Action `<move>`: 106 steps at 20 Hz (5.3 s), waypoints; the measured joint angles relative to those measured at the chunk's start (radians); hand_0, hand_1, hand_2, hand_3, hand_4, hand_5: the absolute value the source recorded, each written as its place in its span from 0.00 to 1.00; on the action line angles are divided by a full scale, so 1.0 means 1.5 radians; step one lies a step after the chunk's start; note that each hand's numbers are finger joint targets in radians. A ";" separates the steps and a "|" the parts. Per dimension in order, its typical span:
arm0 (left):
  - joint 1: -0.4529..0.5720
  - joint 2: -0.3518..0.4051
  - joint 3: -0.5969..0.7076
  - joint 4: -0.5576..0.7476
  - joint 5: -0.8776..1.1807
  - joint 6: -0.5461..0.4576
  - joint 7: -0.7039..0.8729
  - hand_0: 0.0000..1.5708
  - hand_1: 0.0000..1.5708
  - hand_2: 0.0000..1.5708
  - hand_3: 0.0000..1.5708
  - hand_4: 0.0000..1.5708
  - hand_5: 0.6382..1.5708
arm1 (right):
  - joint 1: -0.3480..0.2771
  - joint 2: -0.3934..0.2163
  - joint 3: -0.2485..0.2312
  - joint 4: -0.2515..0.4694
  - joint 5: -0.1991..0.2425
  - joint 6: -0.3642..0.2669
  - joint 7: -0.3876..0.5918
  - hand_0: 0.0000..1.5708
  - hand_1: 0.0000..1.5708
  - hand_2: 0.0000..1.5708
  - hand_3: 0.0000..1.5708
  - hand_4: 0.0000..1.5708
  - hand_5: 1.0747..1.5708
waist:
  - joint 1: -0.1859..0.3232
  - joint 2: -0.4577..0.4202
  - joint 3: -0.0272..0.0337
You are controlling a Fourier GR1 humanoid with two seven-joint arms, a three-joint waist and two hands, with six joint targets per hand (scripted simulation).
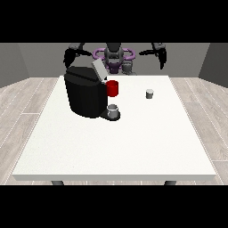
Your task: Insert the coffee pod into the coffee machine and close the lid
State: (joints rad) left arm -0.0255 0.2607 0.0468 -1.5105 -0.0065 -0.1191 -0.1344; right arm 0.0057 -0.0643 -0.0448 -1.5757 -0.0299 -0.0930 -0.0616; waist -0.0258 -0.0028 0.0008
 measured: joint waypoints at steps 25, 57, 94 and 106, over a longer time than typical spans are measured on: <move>-0.233 0.085 0.042 0.368 -0.122 -0.025 0.007 0.00 0.00 0.24 0.00 0.00 1.00 | -0.081 0.030 0.022 0.032 0.012 -0.026 -0.001 0.00 0.00 0.00 0.00 0.24 1.00 | -0.059 0.096 -0.0007; -0.341 0.085 -0.005 0.609 -0.375 0.172 -0.103 0.57 0.57 0.64 0.49 0.20 1.00 | -0.141 0.023 0.011 0.112 0.029 -0.044 0.028 0.00 0.00 0.00 0.00 0.31 1.00 | -0.075 0.111 0.0004; -0.630 0.121 0.031 0.553 -0.399 -0.009 -0.022 0.77 0.77 0.80 0.76 0.32 1.00 | -0.179 0.032 0.022 0.179 -0.001 -0.021 -0.007 0.00 0.00 0.00 0.00 0.32 1.00 | -0.132 0.085 -0.0005; -0.724 0.138 0.053 0.568 -0.404 -0.011 0.006 0.80 0.80 0.83 0.79 0.31 1.00 | -0.209 0.034 0.044 0.131 0.016 -0.041 0.016 0.00 0.00 0.00 0.00 0.35 1.00 | -0.177 0.137 -0.0004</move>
State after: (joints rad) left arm -1.1111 0.4677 0.1261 -0.6588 -0.6124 -0.1357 -0.1254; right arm -0.3071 -0.0137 0.0217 -1.3788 -0.0062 -0.1542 -0.0377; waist -0.2916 0.2026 0.0002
